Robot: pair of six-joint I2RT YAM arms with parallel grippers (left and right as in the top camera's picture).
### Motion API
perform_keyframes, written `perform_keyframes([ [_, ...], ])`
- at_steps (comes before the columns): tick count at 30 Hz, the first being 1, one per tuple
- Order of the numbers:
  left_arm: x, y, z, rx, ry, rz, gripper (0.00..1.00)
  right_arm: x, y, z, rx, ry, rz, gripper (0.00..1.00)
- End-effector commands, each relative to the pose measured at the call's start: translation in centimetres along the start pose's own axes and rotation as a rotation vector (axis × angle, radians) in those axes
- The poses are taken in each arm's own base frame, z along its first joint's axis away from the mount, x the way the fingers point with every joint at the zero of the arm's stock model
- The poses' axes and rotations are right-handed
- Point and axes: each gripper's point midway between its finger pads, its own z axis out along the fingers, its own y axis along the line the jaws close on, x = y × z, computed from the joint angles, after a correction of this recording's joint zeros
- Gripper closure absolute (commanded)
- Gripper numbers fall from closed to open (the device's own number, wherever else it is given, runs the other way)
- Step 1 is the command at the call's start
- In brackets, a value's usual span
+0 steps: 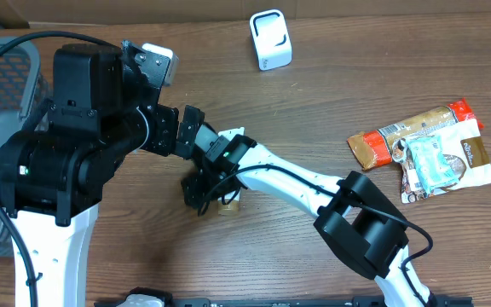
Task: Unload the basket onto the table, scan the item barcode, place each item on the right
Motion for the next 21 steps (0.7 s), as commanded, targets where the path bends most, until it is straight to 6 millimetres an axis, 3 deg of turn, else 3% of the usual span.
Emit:
perform_keyframes([
  [1,0.0,0.1,0.3,-0.003,0.007,-0.014,0.00,0.9,-2.1,0.2,0.062,0.035,0.045,0.33],
  [7,0.0,0.1,0.3,-0.003,0.007,-0.014,0.00,3.0,-8.6,-1.8,0.303,0.116,0.149,0.33],
  [10,0.0,0.1,0.3,-0.003,0.007,-0.015,0.00,3.0,-12.1,-3.4,0.375,0.125,0.212,0.33],
  [16,0.0,0.1,0.3,-0.003,0.007,-0.014,0.00,0.3,-18.1,-6.1,0.350,0.038,0.339,0.32],
  [21,0.0,0.1,0.3,-0.003,0.008,-0.014,0.00,-2.6,-19.5,-7.5,0.139,-0.046,0.377,0.33],
])
